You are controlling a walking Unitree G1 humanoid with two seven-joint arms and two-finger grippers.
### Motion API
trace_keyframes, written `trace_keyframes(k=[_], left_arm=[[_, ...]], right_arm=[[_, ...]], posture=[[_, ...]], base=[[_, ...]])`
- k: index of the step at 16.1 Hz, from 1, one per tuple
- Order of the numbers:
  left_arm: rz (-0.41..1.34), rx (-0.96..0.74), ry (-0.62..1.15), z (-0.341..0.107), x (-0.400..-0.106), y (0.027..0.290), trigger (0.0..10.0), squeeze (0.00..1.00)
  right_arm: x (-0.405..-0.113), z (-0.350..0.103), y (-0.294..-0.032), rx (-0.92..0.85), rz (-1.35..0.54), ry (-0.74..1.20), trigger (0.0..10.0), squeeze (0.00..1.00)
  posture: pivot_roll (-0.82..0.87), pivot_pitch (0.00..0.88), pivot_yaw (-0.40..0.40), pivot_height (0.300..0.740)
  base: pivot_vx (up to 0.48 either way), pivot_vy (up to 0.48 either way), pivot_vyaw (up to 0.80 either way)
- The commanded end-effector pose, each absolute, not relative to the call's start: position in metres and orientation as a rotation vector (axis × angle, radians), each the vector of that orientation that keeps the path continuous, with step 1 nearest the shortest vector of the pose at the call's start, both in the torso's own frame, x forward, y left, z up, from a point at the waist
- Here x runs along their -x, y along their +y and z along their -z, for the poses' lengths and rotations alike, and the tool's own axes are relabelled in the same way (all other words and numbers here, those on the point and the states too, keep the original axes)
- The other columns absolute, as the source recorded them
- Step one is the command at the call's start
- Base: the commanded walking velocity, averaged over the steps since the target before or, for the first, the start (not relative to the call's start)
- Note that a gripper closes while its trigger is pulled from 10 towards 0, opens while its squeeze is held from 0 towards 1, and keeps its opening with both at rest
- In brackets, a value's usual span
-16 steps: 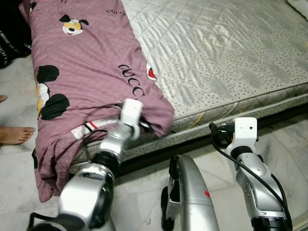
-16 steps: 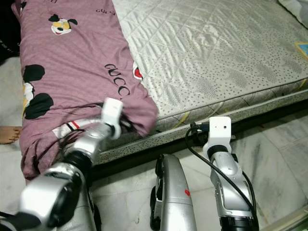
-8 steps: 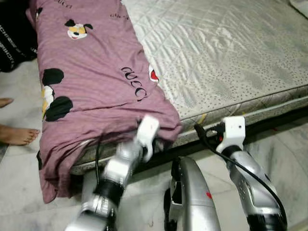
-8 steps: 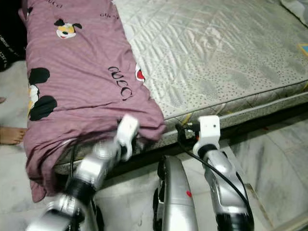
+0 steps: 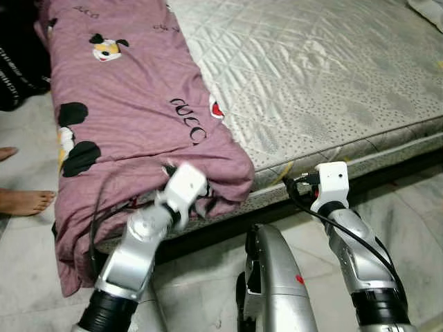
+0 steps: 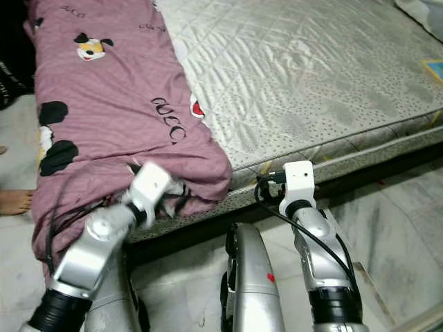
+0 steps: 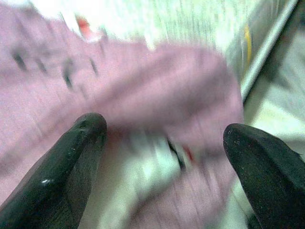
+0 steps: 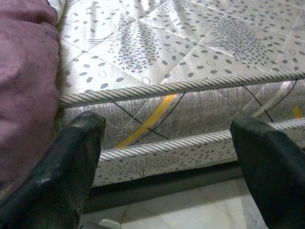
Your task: Clean up the room
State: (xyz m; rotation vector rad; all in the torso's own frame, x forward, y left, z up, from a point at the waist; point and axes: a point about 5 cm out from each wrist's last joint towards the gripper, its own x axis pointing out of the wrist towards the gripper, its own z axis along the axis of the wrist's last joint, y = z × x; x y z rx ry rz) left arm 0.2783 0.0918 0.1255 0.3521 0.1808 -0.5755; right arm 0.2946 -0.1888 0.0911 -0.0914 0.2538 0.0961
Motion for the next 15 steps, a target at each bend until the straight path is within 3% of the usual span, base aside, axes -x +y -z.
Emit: trace_keyframes(k=[1, 4, 7, 8, 10, 12, 15], left_arm=[[0.591, -0.358, 0.103, -0.141, -0.28, 0.085, 10.0, 0.0], [0.616, -0.428, -0.028, -0.168, -0.291, 0.08, 10.0, 0.0], [0.452, -0.373, -0.06, -0.175, -0.316, 0.103, 10.0, 0.0], [0.338, -0.319, 0.045, -0.156, -0.34, 0.123, 10.0, 0.0], [0.195, -0.265, 0.193, -0.128, -0.363, 0.149, 10.0, 0.0], [0.132, -0.248, 0.29, -0.108, -0.368, 0.159, 10.0, 0.0], [0.279, -0.293, 0.511, -0.066, -0.353, 0.144, 10.0, 0.0]], right_arm=[[-0.295, -0.091, -0.191, 0.097, -0.075, 0.249, 10.0, 0.0], [-0.299, -0.092, -0.189, 0.096, -0.071, 0.233, 10.0, 0.0], [-0.301, -0.094, -0.191, 0.093, -0.05, 0.215, 10.0, 0.0], [-0.301, -0.094, -0.19, 0.084, -0.054, 0.208, 10.0, 0.0], [-0.298, -0.096, -0.187, 0.081, -0.064, 0.202, 10.0, 0.0], [-0.294, -0.096, -0.19, 0.084, -0.067, 0.206, 10.0, 0.0], [-0.288, -0.095, -0.196, 0.093, -0.059, 0.215, 10.0, 0.0]], posture=[[0.0, 0.104, -0.032, 0.519], [-0.01, 0.097, -0.032, 0.519], [-0.02, 0.09, -0.03, 0.519], [-0.03, 0.091, -0.03, 0.519], [-0.07, 0.107, -0.037, 0.519], [-0.09, 0.114, -0.038, 0.519], [-0.1, 0.117, -0.041, 0.519]], base=[[0.0, 0.0, 0.0], [0.0, 0.0, 0.0], [0.0, 0.0, 0.0], [0.0, 0.0, 0.0], [0.0, 0.0, 0.0], [0.0, 0.0, 0.0], [0.0, 0.0, 0.0]])
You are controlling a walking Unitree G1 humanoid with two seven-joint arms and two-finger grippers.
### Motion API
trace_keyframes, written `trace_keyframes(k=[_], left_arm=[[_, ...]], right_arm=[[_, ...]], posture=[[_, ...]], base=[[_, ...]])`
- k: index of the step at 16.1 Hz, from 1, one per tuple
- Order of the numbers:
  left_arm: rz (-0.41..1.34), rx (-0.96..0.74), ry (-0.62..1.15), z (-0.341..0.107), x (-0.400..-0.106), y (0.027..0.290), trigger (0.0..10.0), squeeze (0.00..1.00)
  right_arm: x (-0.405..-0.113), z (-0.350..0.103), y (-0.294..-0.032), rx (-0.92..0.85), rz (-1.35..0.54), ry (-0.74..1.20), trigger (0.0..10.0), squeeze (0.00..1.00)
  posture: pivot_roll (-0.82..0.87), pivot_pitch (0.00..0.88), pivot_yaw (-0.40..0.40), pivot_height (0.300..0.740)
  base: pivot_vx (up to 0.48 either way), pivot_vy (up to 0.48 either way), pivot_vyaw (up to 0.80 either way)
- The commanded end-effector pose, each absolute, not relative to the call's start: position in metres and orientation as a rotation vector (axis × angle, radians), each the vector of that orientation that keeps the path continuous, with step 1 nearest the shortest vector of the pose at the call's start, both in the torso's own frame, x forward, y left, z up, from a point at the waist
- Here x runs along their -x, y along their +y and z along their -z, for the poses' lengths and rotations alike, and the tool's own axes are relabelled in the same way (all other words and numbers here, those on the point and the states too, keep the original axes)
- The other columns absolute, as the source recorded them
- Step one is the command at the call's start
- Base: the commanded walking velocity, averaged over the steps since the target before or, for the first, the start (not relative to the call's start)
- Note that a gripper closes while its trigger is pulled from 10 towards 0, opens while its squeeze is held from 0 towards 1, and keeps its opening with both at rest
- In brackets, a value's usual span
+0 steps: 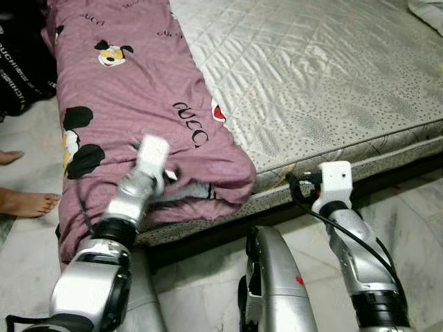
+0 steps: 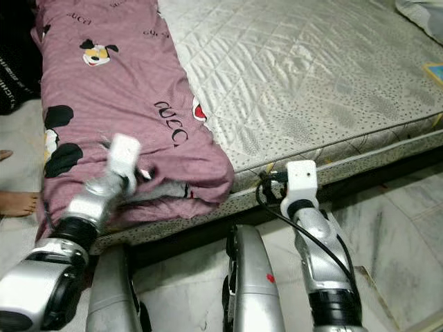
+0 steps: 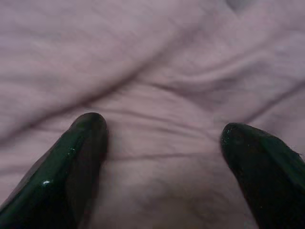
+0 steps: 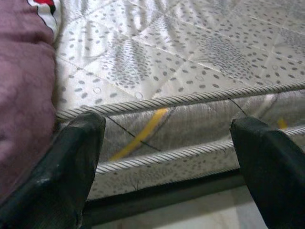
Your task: Clean up the room
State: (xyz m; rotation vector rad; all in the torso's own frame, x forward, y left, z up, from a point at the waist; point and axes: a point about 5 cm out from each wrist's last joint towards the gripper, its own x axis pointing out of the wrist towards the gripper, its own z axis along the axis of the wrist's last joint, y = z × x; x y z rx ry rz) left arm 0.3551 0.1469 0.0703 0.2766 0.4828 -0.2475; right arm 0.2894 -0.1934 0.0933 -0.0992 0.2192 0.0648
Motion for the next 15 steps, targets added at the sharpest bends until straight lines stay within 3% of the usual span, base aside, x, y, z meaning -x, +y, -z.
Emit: trace_keyframes(k=[1, 5, 10, 13, 15], left_arm=[[0.348, -0.257, 0.573, -0.051, -0.345, 0.134, 10.0, 0.0], [0.48, -0.265, 0.674, -0.033, -0.333, 0.113, 10.0, 0.0], [0.654, -0.396, 0.624, -0.033, -0.327, 0.083, 10.0, 0.0], [0.689, -0.498, 0.552, -0.04, -0.33, 0.091, 10.0, 0.0], [0.644, -0.584, 0.403, -0.055, -0.334, 0.102, 10.0, 0.0]], right_arm=[[-0.288, -0.095, -0.197, 0.1, -0.055, 0.215, 10.0, 0.0], [-0.286, -0.096, -0.195, 0.1, -0.056, 0.218, 10.0, 0.0], [-0.292, -0.098, -0.193, 0.095, -0.056, 0.207, 10.0, 0.0], [-0.293, -0.099, -0.193, 0.093, -0.055, 0.204, 10.0, 0.0], [-0.296, -0.099, -0.192, 0.085, -0.055, 0.197, 10.0, 0.0]], posture=[[-0.11, 0.116, -0.038, 0.519], [-0.11, 0.108, -0.041, 0.519], [-0.11, 0.096, -0.038, 0.519], [-0.09, 0.088, -0.034, 0.519], [-0.08, 0.082, -0.034, 0.519]], base=[[0.0, 0.0, 0.0], [0.0, 0.0, 0.0], [0.0, 0.0, 0.0], [0.0, 0.0, 0.0], [0.0, 0.0, 0.0]])
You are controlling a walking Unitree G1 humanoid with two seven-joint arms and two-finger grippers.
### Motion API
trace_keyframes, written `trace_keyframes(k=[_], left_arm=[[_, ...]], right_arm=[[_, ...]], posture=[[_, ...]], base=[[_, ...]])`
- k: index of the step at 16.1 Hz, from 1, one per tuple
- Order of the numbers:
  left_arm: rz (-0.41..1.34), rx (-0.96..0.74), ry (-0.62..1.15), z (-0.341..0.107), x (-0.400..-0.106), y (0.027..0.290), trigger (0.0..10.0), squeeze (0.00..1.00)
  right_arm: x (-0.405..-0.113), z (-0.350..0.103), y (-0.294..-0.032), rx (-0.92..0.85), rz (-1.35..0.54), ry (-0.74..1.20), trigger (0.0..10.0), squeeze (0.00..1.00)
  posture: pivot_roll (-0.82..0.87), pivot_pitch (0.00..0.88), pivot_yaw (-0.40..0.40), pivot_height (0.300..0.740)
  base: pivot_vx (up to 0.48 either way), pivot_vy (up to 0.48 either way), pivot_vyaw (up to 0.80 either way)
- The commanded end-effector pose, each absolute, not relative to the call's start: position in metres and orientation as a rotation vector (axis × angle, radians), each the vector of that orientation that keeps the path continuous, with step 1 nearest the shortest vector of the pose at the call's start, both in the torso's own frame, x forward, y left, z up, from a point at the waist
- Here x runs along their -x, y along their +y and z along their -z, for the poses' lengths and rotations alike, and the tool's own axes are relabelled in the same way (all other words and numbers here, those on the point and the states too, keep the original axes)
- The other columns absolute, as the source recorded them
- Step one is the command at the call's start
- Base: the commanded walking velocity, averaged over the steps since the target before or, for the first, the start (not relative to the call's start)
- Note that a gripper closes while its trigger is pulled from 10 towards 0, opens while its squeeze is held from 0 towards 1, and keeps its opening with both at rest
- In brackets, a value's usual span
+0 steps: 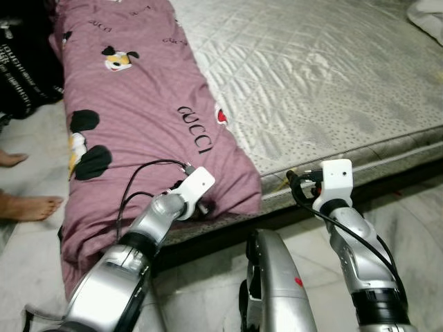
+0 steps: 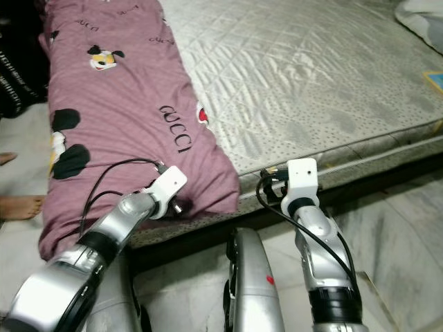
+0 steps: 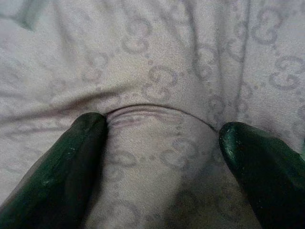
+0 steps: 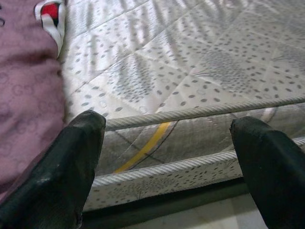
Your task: Clean up the room
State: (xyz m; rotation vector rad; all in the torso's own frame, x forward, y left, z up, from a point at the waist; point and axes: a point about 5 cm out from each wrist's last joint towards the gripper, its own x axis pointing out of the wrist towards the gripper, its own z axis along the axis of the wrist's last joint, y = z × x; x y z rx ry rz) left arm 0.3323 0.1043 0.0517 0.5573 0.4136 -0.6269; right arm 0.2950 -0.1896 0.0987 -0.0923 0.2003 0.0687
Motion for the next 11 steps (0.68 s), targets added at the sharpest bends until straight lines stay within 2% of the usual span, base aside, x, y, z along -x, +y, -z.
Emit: trace_keyframes(k=[1, 4, 9, 11], left_arm=[[0.541, -0.634, 0.226, -0.075, -0.336, 0.111, 10.0, 0.0], [0.278, -0.566, -0.137, -0.128, -0.327, 0.129, 10.0, 0.0], [0.181, -0.469, -0.308, -0.158, -0.291, 0.138, 10.0, 0.0], [0.085, -0.394, -0.334, -0.165, -0.28, 0.152, 10.0, 0.0]], right_arm=[[-0.298, -0.101, -0.188, 0.075, -0.062, 0.185, 10.0, 0.0], [-0.306, -0.106, -0.183, 0.052, -0.075, 0.147, 10.0, 0.0], [-0.32, -0.115, -0.18, 0.046, -0.057, 0.086, 10.0, 0.0], [-0.327, -0.123, -0.174, 0.01, -0.061, 0.031, 10.0, 0.0]], posture=[[-0.07, 0.078, -0.036, 0.519], [-0.04, 0.058, -0.042, 0.519], [0.01, 0.014, -0.039, 0.519], [0.02, 0.0, -0.035, 0.519]], base=[[0.0, 0.0, 0.0], [0.0, 0.0, 0.0], [0.0, 0.0, 0.0], [0.0, 0.0, 0.0]])
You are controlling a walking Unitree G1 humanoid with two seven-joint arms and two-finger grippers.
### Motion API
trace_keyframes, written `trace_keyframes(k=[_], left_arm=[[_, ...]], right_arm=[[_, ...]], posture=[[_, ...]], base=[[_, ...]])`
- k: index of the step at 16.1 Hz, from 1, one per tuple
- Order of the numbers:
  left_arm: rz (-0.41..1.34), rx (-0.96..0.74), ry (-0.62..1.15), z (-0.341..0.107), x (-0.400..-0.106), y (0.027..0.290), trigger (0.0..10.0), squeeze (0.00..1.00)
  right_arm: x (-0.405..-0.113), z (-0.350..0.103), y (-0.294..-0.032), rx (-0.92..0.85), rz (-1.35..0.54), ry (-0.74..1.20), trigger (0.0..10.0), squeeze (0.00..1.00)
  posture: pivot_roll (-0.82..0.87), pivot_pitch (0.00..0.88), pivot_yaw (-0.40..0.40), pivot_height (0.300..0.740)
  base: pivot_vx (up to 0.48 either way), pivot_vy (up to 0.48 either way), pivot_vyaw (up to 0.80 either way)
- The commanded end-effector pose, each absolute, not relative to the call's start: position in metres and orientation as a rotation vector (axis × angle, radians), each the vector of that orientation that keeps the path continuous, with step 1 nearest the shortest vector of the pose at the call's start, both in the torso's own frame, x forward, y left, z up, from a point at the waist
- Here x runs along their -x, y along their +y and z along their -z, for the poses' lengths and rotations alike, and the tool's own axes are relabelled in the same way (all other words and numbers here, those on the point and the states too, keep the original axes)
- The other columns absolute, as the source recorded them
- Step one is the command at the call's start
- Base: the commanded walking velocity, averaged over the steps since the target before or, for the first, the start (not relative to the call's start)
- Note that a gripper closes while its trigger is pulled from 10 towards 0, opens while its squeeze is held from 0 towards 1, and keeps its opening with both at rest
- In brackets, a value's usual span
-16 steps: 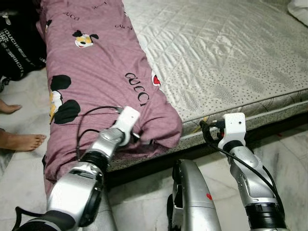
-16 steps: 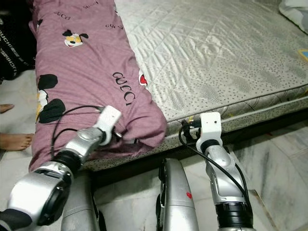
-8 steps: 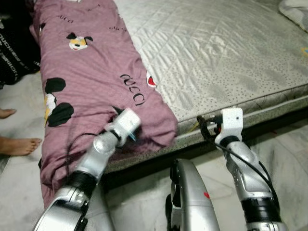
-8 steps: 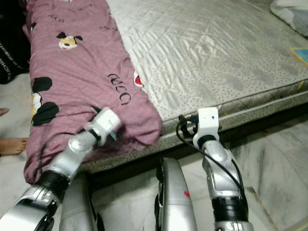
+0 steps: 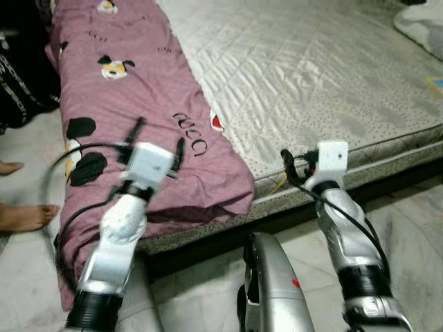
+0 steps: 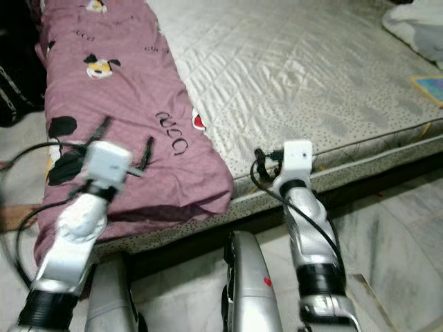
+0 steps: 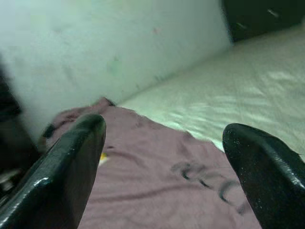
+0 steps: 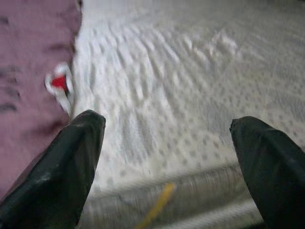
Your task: Clean up the room
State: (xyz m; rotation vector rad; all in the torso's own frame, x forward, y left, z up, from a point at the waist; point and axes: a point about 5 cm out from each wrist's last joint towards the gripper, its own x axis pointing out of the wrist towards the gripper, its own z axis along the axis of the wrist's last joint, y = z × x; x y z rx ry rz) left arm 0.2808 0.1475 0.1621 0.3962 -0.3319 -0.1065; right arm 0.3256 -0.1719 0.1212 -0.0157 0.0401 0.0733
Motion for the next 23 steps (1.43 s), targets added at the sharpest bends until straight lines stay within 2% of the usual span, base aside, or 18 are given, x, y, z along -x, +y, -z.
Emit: trace_keyframes(k=[1, 4, 7, 10, 16, 21, 23], left_arm=[[0.011, -0.346, -0.32, -0.163, -0.277, 0.164, 10.0, 0.0], [-0.117, -0.254, -0.284, -0.157, -0.272, 0.181, 10.0, 0.0], [-0.205, -0.183, -0.215, -0.151, -0.282, 0.196, 10.0, 0.0], [-0.186, -0.164, -0.216, -0.152, -0.291, 0.19, 10.0, 0.0], [-0.26, -0.151, -0.244, -0.162, -0.303, 0.201, 10.0, 0.0], [-0.259, -0.141, -0.243, -0.162, -0.309, 0.198, 10.0, 0.0], [-0.261, -0.132, -0.231, -0.161, -0.312, 0.199, 10.0, 0.0]], right_arm=[[-0.329, -0.129, -0.17, -0.015, -0.073, -0.01, 10.0, 0.0], [-0.33, -0.139, -0.164, -0.058, -0.103, -0.086, 10.0, 0.0], [-0.334, -0.146, -0.161, -0.098, -0.087, -0.133, 10.0, 0.0], [-0.336, -0.152, -0.161, -0.123, -0.077, -0.155, 10.0, 0.0], [-0.349, -0.16, -0.152, -0.16, -0.1, -0.17, 10.0, 0.0], [-0.348, -0.153, -0.146, -0.147, -0.074, -0.154, 10.0, 0.0], [-0.347, -0.147, -0.146, -0.125, -0.06, -0.136, 10.0, 0.0]], posture=[[0.03, 0.0, -0.032, 0.519], [0.04, 0.0, -0.027, 0.519], [0.02, 0.0, -0.009, 0.551], [0.01, 0.0, -0.01, 0.581], [0.04, 0.0, -0.033, 0.639], [0.04, 0.0, -0.025, 0.696], [0.03, 0.0, -0.019, 0.696]], base=[[0.0, 0.0, 0.0], [0.0, 0.0, 0.0], [0.0, 0.0, 0.0], [0.0, 0.0, 0.0], [0.0, 0.0, 0.0], [0.0, 0.0, 0.0], [0.0, 0.0, 0.0]])
